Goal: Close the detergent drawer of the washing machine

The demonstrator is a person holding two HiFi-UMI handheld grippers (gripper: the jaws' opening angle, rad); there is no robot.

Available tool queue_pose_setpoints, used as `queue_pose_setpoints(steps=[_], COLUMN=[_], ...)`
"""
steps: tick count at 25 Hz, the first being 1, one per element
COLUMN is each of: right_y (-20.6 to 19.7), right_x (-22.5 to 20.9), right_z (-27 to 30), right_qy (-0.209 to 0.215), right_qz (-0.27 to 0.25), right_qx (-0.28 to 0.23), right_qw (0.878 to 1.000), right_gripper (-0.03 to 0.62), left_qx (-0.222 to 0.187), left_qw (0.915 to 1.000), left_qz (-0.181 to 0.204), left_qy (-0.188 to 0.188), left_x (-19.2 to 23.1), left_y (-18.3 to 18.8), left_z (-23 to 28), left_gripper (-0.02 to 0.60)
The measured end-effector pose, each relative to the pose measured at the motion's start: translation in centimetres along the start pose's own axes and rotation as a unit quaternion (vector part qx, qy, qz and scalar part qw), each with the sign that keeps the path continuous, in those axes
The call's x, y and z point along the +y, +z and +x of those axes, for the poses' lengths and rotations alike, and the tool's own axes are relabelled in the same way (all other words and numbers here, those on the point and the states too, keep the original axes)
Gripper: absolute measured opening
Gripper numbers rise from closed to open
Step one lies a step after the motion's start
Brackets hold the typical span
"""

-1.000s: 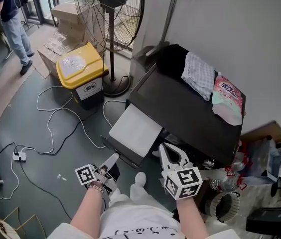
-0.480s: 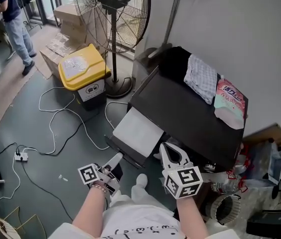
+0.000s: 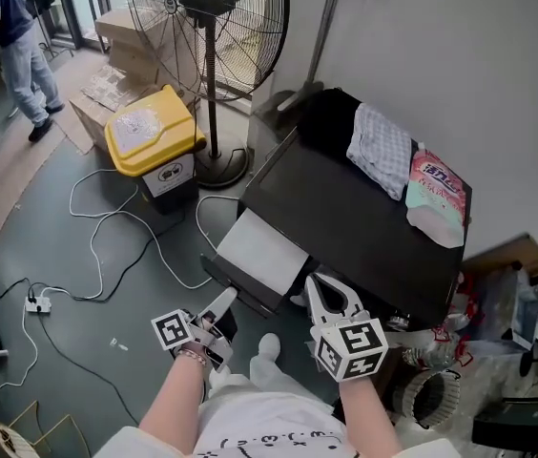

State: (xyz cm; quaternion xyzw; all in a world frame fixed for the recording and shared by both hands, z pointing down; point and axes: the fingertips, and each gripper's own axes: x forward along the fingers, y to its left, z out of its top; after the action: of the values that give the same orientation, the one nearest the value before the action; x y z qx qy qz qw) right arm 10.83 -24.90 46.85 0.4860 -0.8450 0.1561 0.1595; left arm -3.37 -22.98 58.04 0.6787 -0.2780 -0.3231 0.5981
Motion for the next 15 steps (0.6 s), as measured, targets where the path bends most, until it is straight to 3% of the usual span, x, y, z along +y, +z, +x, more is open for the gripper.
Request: queue_pose_setpoints(steps=[15], right_y=[0.2], right_x=[-1.3], right_z=[0.1], right_qy=[-0.005], right_qz=[-0.002], right_qx=[0.002], right_qw=[1.0], right_gripper=[-0.011], left_qx=[-0.008], left_qw=[1.0], left_qz=[-0.001], left_qy=[0.002], left_x=[0.4], left_y=[0.8], left_z=[4.0], left_gripper=[0.305])
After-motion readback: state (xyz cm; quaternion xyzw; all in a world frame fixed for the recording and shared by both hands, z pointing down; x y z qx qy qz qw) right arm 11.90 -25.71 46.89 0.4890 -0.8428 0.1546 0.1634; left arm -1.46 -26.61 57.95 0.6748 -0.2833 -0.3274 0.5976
